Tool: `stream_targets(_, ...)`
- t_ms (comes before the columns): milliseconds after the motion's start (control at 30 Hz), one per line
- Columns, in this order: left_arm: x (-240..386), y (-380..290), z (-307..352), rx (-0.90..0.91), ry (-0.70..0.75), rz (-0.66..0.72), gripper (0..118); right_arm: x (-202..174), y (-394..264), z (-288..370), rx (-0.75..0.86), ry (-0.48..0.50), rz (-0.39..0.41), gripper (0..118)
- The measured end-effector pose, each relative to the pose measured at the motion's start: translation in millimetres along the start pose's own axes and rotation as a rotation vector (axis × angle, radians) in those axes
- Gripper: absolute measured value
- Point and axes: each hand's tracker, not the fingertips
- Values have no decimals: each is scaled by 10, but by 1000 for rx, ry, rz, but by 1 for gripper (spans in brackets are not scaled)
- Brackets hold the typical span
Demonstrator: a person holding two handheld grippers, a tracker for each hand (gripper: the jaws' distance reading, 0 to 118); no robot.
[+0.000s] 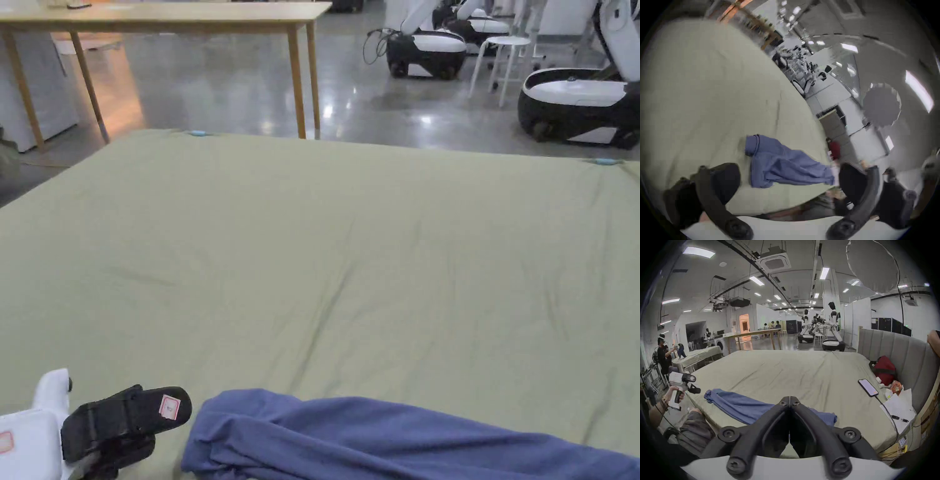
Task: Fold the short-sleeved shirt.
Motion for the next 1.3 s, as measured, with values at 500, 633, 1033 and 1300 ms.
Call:
stream_targets(500,-19,59,-960,-66,-141,66,118,-77,51,-33,-31,3,-7,0)
stream_targets(633,85,25,-1117,-93,-119,-8,112,-38,25,-20,-39,5,-5,0)
stream_targets(1033,-113,-72,-1032,-10,-4,-25,11,83,-59,-6,-66,-17,-23,0)
stream_targets(1300,-120,208,-516,81,8,5,10,99,-80,-14,-69,-20,-22,0)
